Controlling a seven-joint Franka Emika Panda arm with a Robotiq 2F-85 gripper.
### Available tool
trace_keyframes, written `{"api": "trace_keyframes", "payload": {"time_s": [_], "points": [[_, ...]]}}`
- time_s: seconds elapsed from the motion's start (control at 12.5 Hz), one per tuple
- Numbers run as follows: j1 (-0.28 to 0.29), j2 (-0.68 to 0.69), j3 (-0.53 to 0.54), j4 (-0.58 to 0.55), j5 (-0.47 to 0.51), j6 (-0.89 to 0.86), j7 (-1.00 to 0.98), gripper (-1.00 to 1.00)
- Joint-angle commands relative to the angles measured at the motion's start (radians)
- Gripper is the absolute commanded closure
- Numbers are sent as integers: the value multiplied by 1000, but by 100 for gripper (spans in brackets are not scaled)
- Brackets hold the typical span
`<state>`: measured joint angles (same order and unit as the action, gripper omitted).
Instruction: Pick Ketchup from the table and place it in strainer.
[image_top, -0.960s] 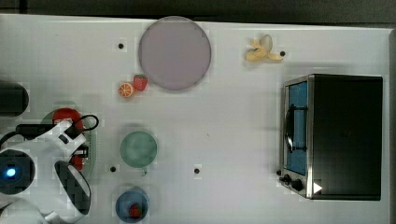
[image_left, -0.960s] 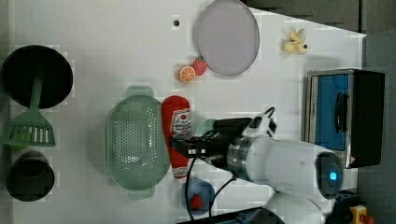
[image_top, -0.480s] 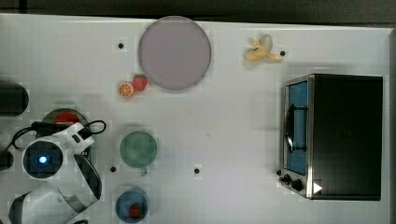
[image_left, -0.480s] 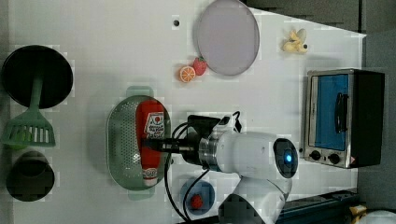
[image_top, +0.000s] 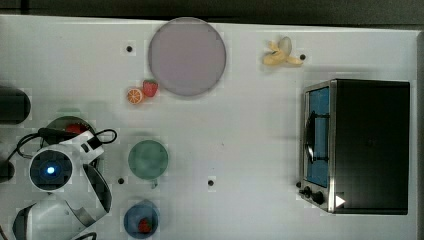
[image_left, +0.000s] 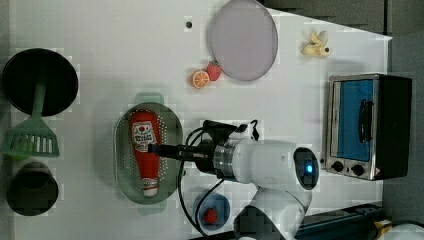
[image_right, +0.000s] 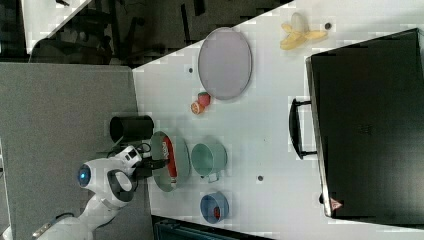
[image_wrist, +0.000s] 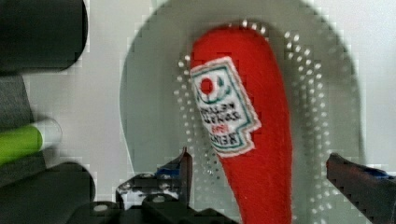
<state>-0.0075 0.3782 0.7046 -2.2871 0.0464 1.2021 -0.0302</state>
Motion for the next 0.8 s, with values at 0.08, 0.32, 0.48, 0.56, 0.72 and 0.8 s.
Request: {"api": "trace_keyframes", "payload": {"time_s": [0.08,0.32,0.48,0.56,0.72,0.8], "points": [[-62,-124,1,22,11,-33,63,-100],[-163,-256,-36,25,11,-182,63,-100],[-220,-351,-95,44,11,-304,63,-100],[-240,-396,-131,61,11,-368,63,-100],[-259,-478,-215,108,11,-520,62,-100],[-261,-514,-259,136,15,-613,62,-100]]}}
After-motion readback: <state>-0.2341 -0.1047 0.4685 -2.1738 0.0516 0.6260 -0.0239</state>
